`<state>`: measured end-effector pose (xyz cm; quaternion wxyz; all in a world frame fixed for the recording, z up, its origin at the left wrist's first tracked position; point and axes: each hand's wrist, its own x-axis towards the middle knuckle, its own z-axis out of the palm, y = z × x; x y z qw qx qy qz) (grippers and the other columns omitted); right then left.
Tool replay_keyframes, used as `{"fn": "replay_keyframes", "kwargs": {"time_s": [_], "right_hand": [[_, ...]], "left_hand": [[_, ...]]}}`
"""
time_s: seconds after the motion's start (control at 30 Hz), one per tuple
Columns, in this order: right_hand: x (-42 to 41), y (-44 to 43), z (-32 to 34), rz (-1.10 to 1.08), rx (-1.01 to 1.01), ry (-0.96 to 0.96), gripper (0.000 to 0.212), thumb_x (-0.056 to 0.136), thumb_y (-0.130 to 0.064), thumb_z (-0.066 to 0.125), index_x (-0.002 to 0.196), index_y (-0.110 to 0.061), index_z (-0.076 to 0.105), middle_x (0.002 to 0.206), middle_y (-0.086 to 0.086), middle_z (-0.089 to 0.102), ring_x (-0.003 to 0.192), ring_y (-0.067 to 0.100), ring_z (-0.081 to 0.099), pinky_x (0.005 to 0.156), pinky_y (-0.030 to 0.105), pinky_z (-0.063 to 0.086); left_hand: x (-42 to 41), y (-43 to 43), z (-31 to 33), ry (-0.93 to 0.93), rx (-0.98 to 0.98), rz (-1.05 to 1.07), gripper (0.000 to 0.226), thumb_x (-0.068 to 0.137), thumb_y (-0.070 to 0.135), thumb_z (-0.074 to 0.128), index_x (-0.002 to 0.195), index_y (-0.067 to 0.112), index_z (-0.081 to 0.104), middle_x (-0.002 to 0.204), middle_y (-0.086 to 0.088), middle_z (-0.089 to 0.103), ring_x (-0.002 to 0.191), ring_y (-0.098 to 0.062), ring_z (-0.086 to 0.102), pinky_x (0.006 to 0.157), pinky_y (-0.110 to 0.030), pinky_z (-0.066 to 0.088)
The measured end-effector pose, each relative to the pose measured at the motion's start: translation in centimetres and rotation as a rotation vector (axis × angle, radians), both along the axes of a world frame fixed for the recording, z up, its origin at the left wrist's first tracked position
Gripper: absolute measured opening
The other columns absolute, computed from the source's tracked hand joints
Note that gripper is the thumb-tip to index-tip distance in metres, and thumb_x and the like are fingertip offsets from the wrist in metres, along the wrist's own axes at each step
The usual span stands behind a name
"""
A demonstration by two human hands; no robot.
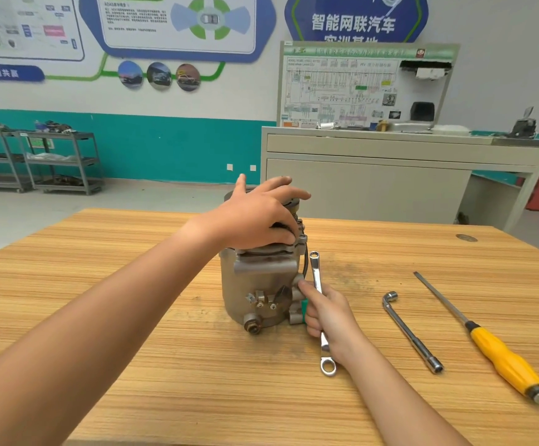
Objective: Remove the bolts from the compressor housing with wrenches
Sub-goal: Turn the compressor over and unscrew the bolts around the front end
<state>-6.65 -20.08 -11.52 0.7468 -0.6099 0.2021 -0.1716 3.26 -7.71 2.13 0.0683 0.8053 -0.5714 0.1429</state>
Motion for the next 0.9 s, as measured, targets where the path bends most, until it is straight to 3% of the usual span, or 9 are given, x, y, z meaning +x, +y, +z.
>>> {"fn": "replay_keyframes", "kwargs": {"time_s": [0.13, 0.27, 0.33, 0.4, 0.43, 0.67, 0.8, 0.9], "right_hand": [[-0.1, 0.1, 0.0, 0.006, 0.0, 0.015, 0.01, 0.089, -0.023, 0.058, 0.084, -0.016, 0.053, 0.045, -0.006, 0.026, 0.035, 0.007, 0.024, 0.034, 0.019, 0.02], [-0.2, 0.0, -0.1, 0.009, -0.014, 0.017, 0.011, 0.089, -0.025, 0.058, 0.087, -0.014, 0.055, 0.044, -0.007, 0.026, 0.035, 0.007, 0.024, 0.035, 0.019, 0.02], [-0.1, 0.0, -0.1, 0.011, -0.021, 0.018, 0.011, 0.09, -0.025, 0.058, 0.088, -0.014, 0.056, 0.044, -0.007, 0.026, 0.035, 0.007, 0.024, 0.035, 0.019, 0.02], [-0.1, 0.0, -0.2, 0.015, -0.025, 0.021, 0.011, 0.09, -0.025, 0.057, 0.088, -0.014, 0.057, 0.044, -0.007, 0.026, 0.035, 0.008, 0.024, 0.035, 0.019, 0.02], [0.0, -0.1, -0.3, 0.016, -0.026, 0.026, 0.011, 0.09, -0.026, 0.057, 0.088, -0.015, 0.057, 0.044, -0.007, 0.026, 0.036, 0.008, 0.024, 0.035, 0.019, 0.02], [0.0, -0.1, -0.4, 0.014, -0.025, 0.041, 0.014, 0.088, -0.029, 0.058, 0.085, -0.016, 0.056, 0.045, -0.008, 0.023, 0.035, 0.007, 0.022, 0.034, 0.019, 0.018], [-0.2, -0.1, -0.4, 0.021, -0.02, 0.041, 0.016, 0.088, -0.031, 0.058, 0.089, -0.014, 0.056, 0.046, -0.008, 0.023, 0.035, 0.007, 0.022, 0.033, 0.018, 0.018], [-0.3, -0.1, -0.3, 0.019, -0.025, 0.044, 0.018, 0.088, -0.031, 0.059, 0.088, -0.013, 0.055, 0.046, -0.007, 0.023, 0.035, 0.007, 0.022, 0.033, 0.018, 0.018]], "left_hand": [[-0.9, -0.1, 2.8, 0.081, -0.287, -0.007, 0.028, 0.092, 0.035, 0.053, 0.095, 0.015, 0.072, 0.148, 0.01, 0.034, 0.144, -0.011, 0.01, 0.107, -0.069, 0.001], [-1.6, 1.2, 5.7, 0.025, -0.419, -0.016, 0.014, 0.091, 0.033, 0.056, 0.087, 0.023, 0.065, 0.144, 0.007, 0.04, 0.139, -0.012, 0.023, 0.109, -0.065, 0.009], [-1.2, 3.0, 5.3, 0.031, -0.496, -0.028, 0.008, 0.09, 0.029, 0.06, 0.09, 0.023, 0.065, 0.131, 0.002, 0.05, 0.12, -0.01, 0.045, 0.109, -0.039, 0.027], [-0.5, 5.6, 3.7, 0.063, -0.563, 0.002, 0.011, 0.087, 0.022, 0.064, 0.096, 0.018, 0.067, 0.105, 0.001, 0.057, 0.09, -0.001, 0.053, 0.084, -0.007, 0.036], [0.0, 7.2, 2.6, 0.096, -0.583, 0.055, 0.014, 0.086, 0.02, 0.065, 0.099, 0.016, 0.068, 0.095, 0.003, 0.058, 0.083, 0.001, 0.053, 0.076, -0.003, 0.036], [3.8, 18.7, -9.4, 0.442, -0.632, 0.661, 0.021, 0.084, 0.012, 0.069, 0.104, 0.01, 0.07, 0.091, -0.001, 0.067, 0.078, -0.006, 0.058, 0.066, -0.013, 0.038], [3.9, 22.5, -13.7, 0.424, -0.621, 0.863, 0.011, 0.082, 0.012, 0.072, 0.092, 0.008, 0.073, 0.094, -0.008, 0.072, 0.082, -0.017, 0.058, 0.07, -0.028, 0.037], [4.2, 23.3, -15.3, 0.416, -0.551, 0.904, 0.013, 0.081, 0.019, 0.073, 0.091, 0.01, 0.073, 0.092, -0.008, 0.071, 0.084, -0.02, 0.059, 0.072, -0.03, 0.039]]}}
